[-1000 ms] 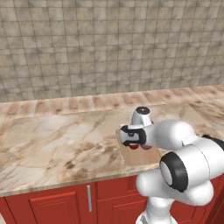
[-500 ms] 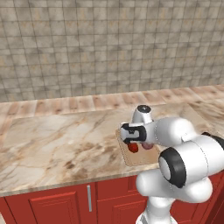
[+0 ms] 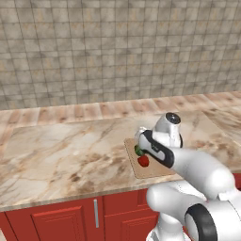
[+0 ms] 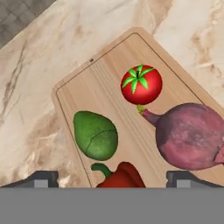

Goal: Place the avocado, onion, tomato, and bell pepper on the cutting board.

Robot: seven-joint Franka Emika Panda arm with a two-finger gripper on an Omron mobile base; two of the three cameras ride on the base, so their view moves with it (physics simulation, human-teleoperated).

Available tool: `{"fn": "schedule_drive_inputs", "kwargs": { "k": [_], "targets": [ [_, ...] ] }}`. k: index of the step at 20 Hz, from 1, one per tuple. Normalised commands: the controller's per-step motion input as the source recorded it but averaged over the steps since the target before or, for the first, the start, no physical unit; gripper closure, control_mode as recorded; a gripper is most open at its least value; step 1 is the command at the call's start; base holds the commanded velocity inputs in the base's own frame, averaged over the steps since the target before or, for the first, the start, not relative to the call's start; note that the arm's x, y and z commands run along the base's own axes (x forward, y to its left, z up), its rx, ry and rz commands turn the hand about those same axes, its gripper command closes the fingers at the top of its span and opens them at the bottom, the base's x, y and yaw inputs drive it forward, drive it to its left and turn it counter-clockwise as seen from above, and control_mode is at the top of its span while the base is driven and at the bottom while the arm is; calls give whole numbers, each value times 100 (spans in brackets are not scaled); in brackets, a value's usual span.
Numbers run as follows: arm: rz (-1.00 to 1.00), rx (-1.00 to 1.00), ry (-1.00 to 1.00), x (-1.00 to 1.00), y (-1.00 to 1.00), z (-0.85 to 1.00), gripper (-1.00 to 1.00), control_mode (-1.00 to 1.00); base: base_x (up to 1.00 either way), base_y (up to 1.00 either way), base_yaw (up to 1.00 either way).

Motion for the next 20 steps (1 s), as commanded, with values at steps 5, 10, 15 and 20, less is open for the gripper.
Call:
{"fn": "schedule_drive_inputs", "kwargs": {
  "k": [5, 10, 15, 20],
  "targets": [
    [-7, 8, -15, -27, 9, 100, -100, -100, 0, 0, 0],
    [-2, 6, -28, -67, -7, 77, -100, -100, 0, 0, 0],
    [0, 9, -47, -65, -11, 27, -100, -100, 0, 0, 0],
    [0, 11, -32, -33, -2, 2, -100, -100, 0, 0, 0]
  ]
}}
